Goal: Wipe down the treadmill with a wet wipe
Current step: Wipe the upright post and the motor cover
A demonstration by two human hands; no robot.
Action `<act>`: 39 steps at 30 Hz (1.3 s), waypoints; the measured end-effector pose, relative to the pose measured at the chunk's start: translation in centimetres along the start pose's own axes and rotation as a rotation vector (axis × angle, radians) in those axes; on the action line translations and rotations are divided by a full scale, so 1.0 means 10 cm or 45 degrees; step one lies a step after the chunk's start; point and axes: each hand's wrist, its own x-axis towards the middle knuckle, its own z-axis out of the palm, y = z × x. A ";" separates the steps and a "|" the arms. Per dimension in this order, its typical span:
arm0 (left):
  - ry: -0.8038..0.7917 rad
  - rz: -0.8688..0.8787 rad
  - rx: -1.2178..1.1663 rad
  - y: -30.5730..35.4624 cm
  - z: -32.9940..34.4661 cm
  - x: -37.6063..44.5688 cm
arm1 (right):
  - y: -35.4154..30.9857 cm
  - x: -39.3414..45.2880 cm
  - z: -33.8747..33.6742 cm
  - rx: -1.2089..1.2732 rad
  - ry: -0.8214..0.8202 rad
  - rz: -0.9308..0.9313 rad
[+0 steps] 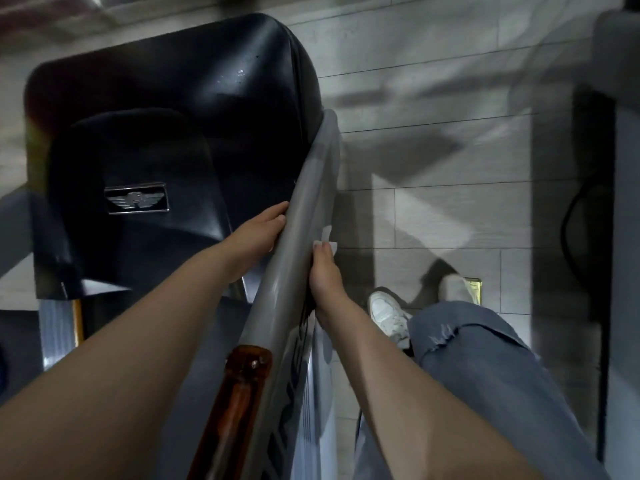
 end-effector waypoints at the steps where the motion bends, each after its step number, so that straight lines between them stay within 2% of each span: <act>1: 0.011 -0.012 -0.002 -0.02 0.00 -0.07 | -0.01 -0.09 0.03 -0.031 -0.035 -0.026; 4: 0.042 -0.037 0.001 -0.05 0.00 -0.24 | 0.05 -0.54 0.11 -0.211 -0.150 -0.293; 6: 0.028 -0.055 0.022 -0.02 0.03 -0.33 | 0.25 -0.76 0.06 -0.135 -0.152 -0.353; 7: 0.027 -0.065 0.049 0.01 0.04 -0.36 | 0.38 -0.79 0.04 -0.068 -0.104 -0.311; 10: 0.050 -0.082 0.200 0.11 0.06 -0.42 | 0.54 -0.76 0.02 0.107 0.006 0.033; 12: 0.063 -0.076 0.348 0.18 0.09 -0.50 | 0.49 -0.80 0.03 0.135 0.001 0.074; 15: 0.064 -0.086 0.398 0.19 0.06 -0.68 | 0.23 -1.09 0.10 -0.154 -0.153 -0.300; 18: 0.049 -0.104 0.346 0.14 0.06 -0.90 | 0.23 -1.30 0.10 -0.351 -0.275 -0.466; 23: 0.104 -0.160 0.274 0.01 0.05 -1.28 | 0.59 -1.60 -0.05 -0.163 -0.145 -0.064; 25: 0.120 -0.157 0.225 -0.05 0.06 -1.39 | 0.60 -1.78 0.04 -0.166 -0.164 -0.153; 29: 0.120 -0.173 0.061 -0.08 0.01 -1.56 | 0.58 -2.07 0.15 -0.342 -0.224 -0.572; 31: 0.090 -0.182 0.030 -0.05 -0.02 -1.64 | 0.68 -2.08 0.12 -0.261 -0.184 -0.497; 35: 0.069 -0.142 0.206 0.00 0.05 -1.75 | 0.88 -2.05 -0.02 -0.175 -0.163 -0.214; 37: 0.091 -0.127 0.311 0.02 0.11 -1.78 | 0.88 -2.14 -0.05 -0.203 -0.208 -0.215; 39: 0.136 -0.116 0.352 0.01 0.15 -1.81 | 0.83 -2.34 -0.02 -0.263 -0.263 -0.377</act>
